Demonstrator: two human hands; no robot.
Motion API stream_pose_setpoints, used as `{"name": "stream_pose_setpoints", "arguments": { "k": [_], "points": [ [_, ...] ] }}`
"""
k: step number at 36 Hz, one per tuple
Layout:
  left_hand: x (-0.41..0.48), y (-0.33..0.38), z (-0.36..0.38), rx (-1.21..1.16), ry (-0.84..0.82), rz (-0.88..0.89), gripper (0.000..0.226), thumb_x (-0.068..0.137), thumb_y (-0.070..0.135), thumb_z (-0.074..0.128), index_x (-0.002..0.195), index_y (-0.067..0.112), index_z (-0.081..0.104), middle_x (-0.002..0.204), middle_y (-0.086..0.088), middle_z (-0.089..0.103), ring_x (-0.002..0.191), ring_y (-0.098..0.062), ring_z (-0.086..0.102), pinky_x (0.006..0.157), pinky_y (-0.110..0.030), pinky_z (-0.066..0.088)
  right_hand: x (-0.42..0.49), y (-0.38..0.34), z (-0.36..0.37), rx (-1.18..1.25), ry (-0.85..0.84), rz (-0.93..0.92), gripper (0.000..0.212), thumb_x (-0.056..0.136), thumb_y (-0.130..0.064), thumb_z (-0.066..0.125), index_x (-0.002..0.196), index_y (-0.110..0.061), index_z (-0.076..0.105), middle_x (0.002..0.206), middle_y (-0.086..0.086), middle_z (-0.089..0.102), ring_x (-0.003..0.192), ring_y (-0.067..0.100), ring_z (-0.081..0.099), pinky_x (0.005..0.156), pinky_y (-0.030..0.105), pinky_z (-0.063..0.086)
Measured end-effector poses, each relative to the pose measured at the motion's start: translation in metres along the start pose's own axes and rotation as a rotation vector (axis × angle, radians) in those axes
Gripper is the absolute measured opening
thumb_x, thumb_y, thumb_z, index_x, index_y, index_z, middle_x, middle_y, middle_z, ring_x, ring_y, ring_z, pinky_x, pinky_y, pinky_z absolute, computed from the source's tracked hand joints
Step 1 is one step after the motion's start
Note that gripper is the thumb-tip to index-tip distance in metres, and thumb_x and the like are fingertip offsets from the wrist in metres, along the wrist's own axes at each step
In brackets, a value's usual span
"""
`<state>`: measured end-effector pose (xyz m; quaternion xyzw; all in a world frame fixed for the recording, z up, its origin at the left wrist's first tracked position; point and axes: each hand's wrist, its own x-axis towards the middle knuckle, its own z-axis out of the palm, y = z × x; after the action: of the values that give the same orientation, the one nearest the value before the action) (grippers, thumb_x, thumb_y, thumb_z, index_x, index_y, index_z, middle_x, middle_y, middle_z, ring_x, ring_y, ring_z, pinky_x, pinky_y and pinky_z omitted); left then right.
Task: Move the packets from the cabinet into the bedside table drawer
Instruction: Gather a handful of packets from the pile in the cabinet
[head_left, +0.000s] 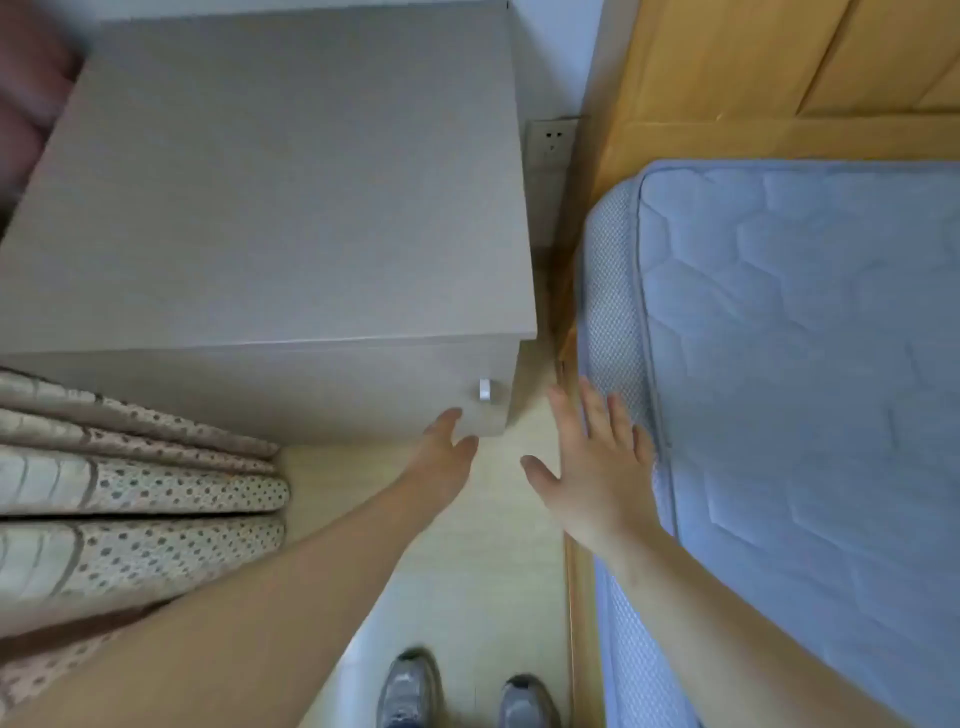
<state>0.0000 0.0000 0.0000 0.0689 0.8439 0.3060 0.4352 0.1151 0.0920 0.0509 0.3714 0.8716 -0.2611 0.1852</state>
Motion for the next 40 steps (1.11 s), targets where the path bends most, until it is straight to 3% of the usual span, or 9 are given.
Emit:
{"name": "stream_pose_setpoints", "arguments": {
  "k": [9, 14, 17, 21, 23, 27, 31, 35, 40],
  "points": [
    [0.015, 0.016, 0.017, -0.313, -0.090, 0.084, 0.043, 0.097, 0.016, 0.047, 0.138, 0.025, 0.040, 0.128, 0.003, 0.047, 0.107, -0.012, 0.042, 0.089, -0.025, 0.033, 0.004, 0.017, 0.020, -0.030, 0.043, 0.009, 0.070, 0.095, -0.041, 0.044, 0.150, -0.031, 0.002, 0.159, -0.004, -0.007, 0.146, 0.023, -0.008, 0.117, 0.041, 0.001],
    [0.008, -0.003, 0.018, -0.278, -0.110, 0.093, 0.038, 0.096, 0.009, 0.046, 0.132, 0.019, 0.044, 0.116, 0.004, 0.046, 0.116, -0.018, 0.045, 0.088, -0.024, 0.030, 0.001, 0.017, 0.008, 0.212, 0.133, -0.014, 0.064, 0.093, -0.028, 0.050, 0.149, -0.025, 0.019, 0.157, -0.002, 0.019, 0.143, 0.019, 0.019, 0.116, 0.039, 0.016],
    [-0.011, -0.028, 0.022, -0.219, -0.081, 0.068, 0.032, 0.095, 0.007, 0.044, 0.123, 0.021, 0.050, 0.117, 0.004, 0.047, 0.106, -0.013, 0.044, 0.080, -0.018, 0.032, -0.005, 0.010, 0.000, 0.470, 0.101, -0.001, 0.056, 0.095, -0.020, 0.050, 0.147, -0.026, 0.028, 0.148, -0.004, 0.038, 0.133, 0.015, 0.038, 0.104, 0.024, 0.030],
    [-0.043, -0.064, 0.022, -0.204, -0.028, 0.031, 0.028, 0.093, 0.003, 0.040, 0.099, 0.026, 0.055, 0.100, 0.000, 0.054, 0.083, -0.014, 0.048, 0.059, -0.011, 0.036, -0.019, -0.009, 0.003, 0.661, -0.011, -0.067, 0.039, 0.096, -0.010, 0.045, 0.131, -0.024, 0.053, 0.116, -0.007, 0.058, 0.092, 0.000, 0.056, 0.074, 0.005, 0.041],
    [-0.060, -0.081, 0.019, -0.240, -0.021, -0.002, 0.025, 0.094, 0.004, 0.041, 0.095, 0.022, 0.059, 0.097, 0.000, 0.057, 0.082, -0.013, 0.048, 0.056, -0.008, 0.034, -0.031, -0.019, 0.009, 0.690, -0.049, -0.127, 0.032, 0.095, -0.005, 0.046, 0.116, -0.019, 0.065, 0.105, -0.009, 0.062, 0.092, 0.002, 0.059, 0.082, 0.008, 0.042],
    [-0.093, -0.110, 0.007, -0.274, -0.020, -0.107, 0.020, 0.096, 0.012, 0.043, 0.090, 0.021, 0.060, 0.088, -0.003, 0.057, 0.070, -0.012, 0.046, 0.056, -0.017, 0.032, -0.062, -0.035, 0.029, 0.703, -0.190, -0.162, 0.034, 0.089, 0.003, 0.049, 0.077, -0.020, 0.071, 0.077, -0.018, 0.066, 0.077, -0.004, 0.061, 0.083, 0.016, 0.046],
    [-0.125, -0.135, -0.015, -0.429, 0.029, -0.214, 0.022, 0.096, 0.012, 0.041, 0.098, 0.014, 0.062, 0.093, -0.003, 0.065, 0.093, -0.019, 0.056, 0.063, -0.015, 0.039, -0.095, -0.045, 0.060, 0.700, -0.302, -0.114, 0.053, 0.086, 0.003, 0.052, 0.055, -0.037, 0.069, 0.067, -0.023, 0.068, 0.076, -0.002, 0.062, 0.091, 0.029, 0.049],
    [-0.161, -0.156, -0.049, -0.741, 0.277, -0.274, 0.022, 0.098, 0.021, 0.040, 0.109, 0.014, 0.058, 0.091, -0.001, 0.066, 0.099, -0.020, 0.060, 0.079, -0.030, 0.045, -0.125, -0.064, 0.085, 0.734, -0.396, -0.065, 0.050, 0.085, -0.001, 0.053, 0.057, -0.038, 0.071, 0.081, -0.014, 0.072, 0.094, 0.014, 0.065, 0.097, 0.037, 0.048],
    [-0.199, -0.170, -0.084, -0.902, 0.427, -0.192, 0.030, 0.099, 0.035, 0.039, 0.118, 0.019, 0.057, 0.116, 0.001, 0.063, 0.107, -0.018, 0.060, 0.085, -0.036, 0.050, -0.158, -0.100, 0.111, 0.714, -0.538, -0.068, 0.037, 0.088, -0.001, 0.050, 0.072, -0.027, 0.070, 0.080, -0.013, 0.070, 0.079, 0.004, 0.066, 0.081, 0.018, 0.052]
  ]
}}
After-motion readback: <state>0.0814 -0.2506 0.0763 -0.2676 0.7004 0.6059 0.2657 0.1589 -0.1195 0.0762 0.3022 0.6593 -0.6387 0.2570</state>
